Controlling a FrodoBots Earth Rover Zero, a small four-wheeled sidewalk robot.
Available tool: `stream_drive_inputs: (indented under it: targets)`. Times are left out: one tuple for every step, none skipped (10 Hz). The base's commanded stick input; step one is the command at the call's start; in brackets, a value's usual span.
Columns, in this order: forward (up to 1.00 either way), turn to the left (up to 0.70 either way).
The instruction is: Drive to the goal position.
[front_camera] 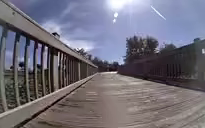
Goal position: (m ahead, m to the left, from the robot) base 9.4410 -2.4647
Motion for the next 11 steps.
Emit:
stream_drive_inputs:
  targets:
    - [0.85, 0.00]
    - [0.85, 0.00]
    - [0.85, 0.00]
    - [0.85, 0.00]
    - [0.85, 0.00]
    - [0.85, 0.00]
    - [0.85, 0.00]
    - [0.85, 0.00]
    - [0.85, 0.00]
    - [0.85, 0.00]
    - [0.85, 0.00]
